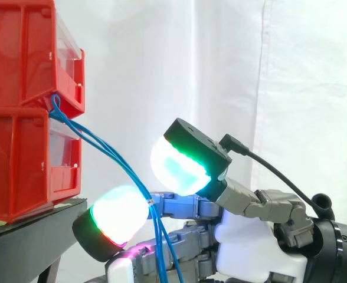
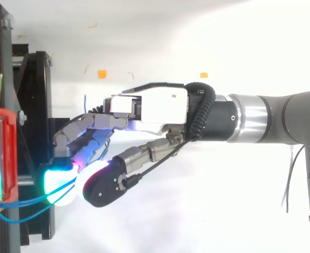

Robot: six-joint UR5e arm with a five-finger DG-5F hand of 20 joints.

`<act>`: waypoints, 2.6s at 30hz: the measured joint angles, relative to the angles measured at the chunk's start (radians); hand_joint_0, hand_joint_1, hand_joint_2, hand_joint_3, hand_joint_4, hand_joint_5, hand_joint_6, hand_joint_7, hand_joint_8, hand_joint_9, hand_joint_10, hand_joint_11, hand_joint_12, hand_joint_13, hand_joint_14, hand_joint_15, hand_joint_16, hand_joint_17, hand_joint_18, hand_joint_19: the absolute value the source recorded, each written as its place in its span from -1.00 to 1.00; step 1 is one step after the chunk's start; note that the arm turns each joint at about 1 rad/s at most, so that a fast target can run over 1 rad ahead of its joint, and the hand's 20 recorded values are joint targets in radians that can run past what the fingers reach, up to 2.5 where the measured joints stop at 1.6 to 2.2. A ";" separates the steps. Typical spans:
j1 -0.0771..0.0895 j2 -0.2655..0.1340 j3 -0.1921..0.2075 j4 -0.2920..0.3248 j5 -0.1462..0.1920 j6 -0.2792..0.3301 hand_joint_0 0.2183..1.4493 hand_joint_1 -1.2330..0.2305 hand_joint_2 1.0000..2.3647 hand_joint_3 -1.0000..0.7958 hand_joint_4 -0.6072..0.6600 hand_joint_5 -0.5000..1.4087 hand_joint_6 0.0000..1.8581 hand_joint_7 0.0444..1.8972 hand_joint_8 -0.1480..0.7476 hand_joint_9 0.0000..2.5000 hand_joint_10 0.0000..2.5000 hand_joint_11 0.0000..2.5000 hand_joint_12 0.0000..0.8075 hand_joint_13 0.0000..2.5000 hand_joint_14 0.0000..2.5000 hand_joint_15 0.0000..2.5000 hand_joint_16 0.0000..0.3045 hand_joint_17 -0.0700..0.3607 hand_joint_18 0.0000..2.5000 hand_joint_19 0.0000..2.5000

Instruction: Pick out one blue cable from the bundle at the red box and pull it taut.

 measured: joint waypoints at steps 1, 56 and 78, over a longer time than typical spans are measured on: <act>-0.001 0.000 0.000 -0.002 0.000 -0.001 -0.41 0.07 -0.99 -0.39 0.17 -0.60 -0.29 0.08 0.02 -0.30 -0.99 -0.67 -0.34 -0.56 -0.99 -0.86 -0.81 -0.37 -0.76 -0.78; 0.001 0.000 -0.002 -0.013 0.000 -0.027 -0.38 -0.15 -0.97 -0.04 0.08 -0.64 -0.04 -0.07 0.02 -0.32 -0.99 -0.66 -0.29 -0.51 -0.99 -0.85 -0.77 -0.32 -0.66 -0.78; -0.003 0.022 0.003 -0.093 -0.017 0.015 -0.36 -0.19 -0.97 0.01 0.08 -0.65 0.00 -0.10 0.05 -0.32 -0.99 -0.65 -0.27 -0.50 -0.99 -0.84 -0.76 -0.29 -0.64 -0.78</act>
